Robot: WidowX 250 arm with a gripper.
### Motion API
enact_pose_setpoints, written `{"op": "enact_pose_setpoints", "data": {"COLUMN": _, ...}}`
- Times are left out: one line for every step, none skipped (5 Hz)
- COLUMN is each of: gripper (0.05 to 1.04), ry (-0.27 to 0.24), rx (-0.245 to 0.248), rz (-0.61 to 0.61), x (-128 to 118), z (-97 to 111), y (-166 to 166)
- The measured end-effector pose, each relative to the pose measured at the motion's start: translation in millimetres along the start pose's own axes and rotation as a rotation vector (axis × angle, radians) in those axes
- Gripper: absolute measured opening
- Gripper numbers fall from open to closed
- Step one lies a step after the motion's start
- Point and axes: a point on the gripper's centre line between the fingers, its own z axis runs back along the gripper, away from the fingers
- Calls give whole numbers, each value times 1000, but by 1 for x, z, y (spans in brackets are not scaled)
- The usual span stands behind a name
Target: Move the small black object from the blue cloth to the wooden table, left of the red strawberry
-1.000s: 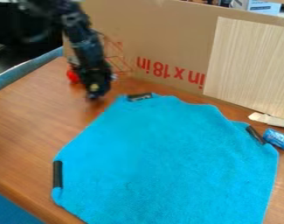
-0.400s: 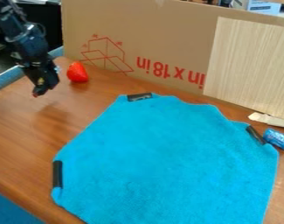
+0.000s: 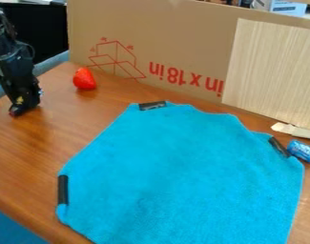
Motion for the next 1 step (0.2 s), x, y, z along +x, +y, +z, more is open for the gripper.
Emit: {"op": "enact_pose_setpoints", "data": {"gripper": 605, "ry": 40, "rx": 85, "rz": -4, "x": 3, "z": -5, "y": 19}}
